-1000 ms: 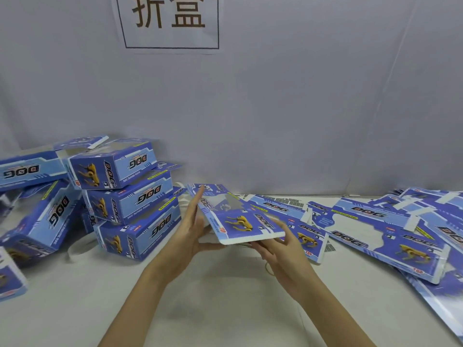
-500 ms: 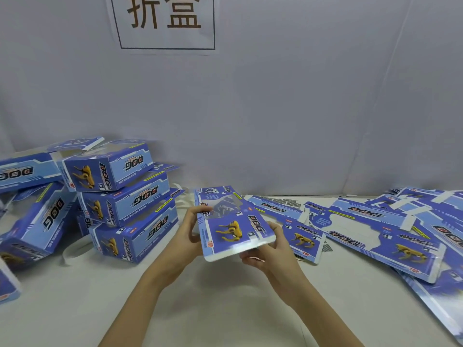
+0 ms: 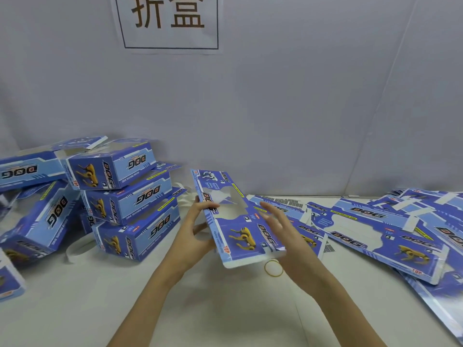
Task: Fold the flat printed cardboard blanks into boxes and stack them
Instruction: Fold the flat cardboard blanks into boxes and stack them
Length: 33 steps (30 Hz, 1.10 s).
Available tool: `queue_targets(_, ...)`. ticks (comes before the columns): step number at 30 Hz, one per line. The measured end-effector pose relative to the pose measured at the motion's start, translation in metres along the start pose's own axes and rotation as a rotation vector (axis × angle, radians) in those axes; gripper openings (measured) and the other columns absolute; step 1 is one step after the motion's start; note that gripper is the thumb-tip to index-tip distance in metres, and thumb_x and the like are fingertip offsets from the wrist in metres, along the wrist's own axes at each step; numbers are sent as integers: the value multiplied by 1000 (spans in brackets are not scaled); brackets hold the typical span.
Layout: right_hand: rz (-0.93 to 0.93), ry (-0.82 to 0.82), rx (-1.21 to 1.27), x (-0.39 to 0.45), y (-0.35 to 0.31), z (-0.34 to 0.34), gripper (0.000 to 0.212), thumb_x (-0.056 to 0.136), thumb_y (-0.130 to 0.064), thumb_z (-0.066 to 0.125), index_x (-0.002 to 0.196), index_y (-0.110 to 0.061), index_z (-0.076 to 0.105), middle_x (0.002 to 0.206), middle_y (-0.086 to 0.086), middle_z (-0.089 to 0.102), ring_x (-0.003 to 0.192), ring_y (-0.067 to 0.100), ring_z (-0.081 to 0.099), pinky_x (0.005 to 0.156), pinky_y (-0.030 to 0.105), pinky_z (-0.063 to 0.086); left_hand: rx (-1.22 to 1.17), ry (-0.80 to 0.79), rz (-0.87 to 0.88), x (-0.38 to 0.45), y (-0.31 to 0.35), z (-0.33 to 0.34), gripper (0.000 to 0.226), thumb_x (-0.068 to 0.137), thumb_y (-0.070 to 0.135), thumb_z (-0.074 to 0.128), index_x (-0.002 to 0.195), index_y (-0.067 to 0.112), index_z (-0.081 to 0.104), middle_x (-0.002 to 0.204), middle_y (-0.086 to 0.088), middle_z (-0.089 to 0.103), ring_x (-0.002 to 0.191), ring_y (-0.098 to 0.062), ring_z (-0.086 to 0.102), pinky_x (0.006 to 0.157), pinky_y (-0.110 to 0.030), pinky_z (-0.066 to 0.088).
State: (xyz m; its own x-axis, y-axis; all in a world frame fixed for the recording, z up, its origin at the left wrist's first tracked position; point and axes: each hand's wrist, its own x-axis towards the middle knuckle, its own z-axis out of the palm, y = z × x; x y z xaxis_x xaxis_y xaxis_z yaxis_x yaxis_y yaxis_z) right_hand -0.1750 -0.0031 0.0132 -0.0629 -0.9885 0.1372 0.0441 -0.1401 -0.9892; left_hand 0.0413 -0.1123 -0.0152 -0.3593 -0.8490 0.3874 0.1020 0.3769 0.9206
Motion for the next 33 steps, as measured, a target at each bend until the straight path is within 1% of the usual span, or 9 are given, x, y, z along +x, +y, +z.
queue_targets(2, -103, -14, -166, -1, 8, 1, 53, 96, -40, 73, 142, -57, 54, 146, -30, 55, 130, -3, 60, 98, 26, 55, 1, -28, -10, 0, -1, 0, 66, 85, 2, 83, 135, 34, 56, 146, 19, 55, 117, -6, 68, 75, -25, 61)
queue_targets(4, -160, 85, -219, 2, 16, 1, 54, 85, -44, 82, 135, -55, 62, 143, -24, 60, 122, -5, 62, 85, 31, 63, -30, -87, -61, 1, 0, -4, 66, 86, 7, 83, 136, 40, 55, 140, 27, 58, 117, -10, 69, 74, -31, 63)
queue_targets(8, -251, 300, -315, 6, 23, 2, 54, 77, -53, 82, 128, -54, 64, 127, -27, 61, 107, -2, 62, 67, 29, 63, -98, -285, -126, 0, 1, -11, 85, 85, 5, 84, 148, 44, 44, 148, 12, 58, 121, -27, 69, 85, -47, 63)
queue_targets(14, -378, 348, -390, 9, 27, 3, 47, 83, -55, 76, 129, -55, 65, 120, -28, 57, 110, 7, 61, 58, 26, 62, -489, -563, -275, -3, -1, -33, 90, 92, -2, 64, 160, 47, 28, 166, 1, 37, 145, -43, 43, 112, -62, 44)
queue_targets(17, -399, 389, -364, 9, 28, 7, 49, 85, -51, 76, 132, -47, 67, 117, -25, 58, 108, 8, 62, 56, 24, 61, -450, -496, -280, -2, 2, -28, 80, 92, 31, 75, 156, 52, 32, 162, 5, 43, 141, -41, 50, 110, -61, 47)
queue_targets(20, -407, 440, -376, 9, 31, 10, 56, 84, -52, 74, 138, -39, 66, 116, -21, 58, 108, 12, 63, 62, 30, 63, -198, -339, -193, -1, 2, -8, 80, 87, 29, 85, 150, 47, 39, 150, 4, 57, 121, -39, 68, 95, -56, 59)
queue_targets(24, -198, 474, -157, 11, 25, 14, 78, 80, -59, 72, 152, -45, 45, 140, -8, 56, 112, -3, 63, 67, 19, 59, -214, -139, -102, -2, 1, 10, 80, 75, 24, 96, 138, 35, 49, 141, 7, 64, 113, -35, 72, 82, -41, 63)
queue_targets(29, 132, 280, 303, 15, 22, 15, 94, 66, -60, 84, 148, -31, 48, 119, 6, 78, 103, 27, 78, 81, 46, 66, -173, -180, -122, -5, -4, 12, 87, 71, 28, 98, 139, 32, 45, 138, 10, 62, 127, -26, 65, 91, -51, 61)
queue_targets(33, -121, 408, -14, 13, 27, 12, 102, 63, -52, 98, 145, -49, 39, 133, -16, 66, 111, 9, 73, 87, 34, 64, -174, -148, -188, -2, 3, 6, 79, 68, 80, 78, 130, 33, 63, 136, 12, 65, 133, -14, 58, 110, -54, 49)
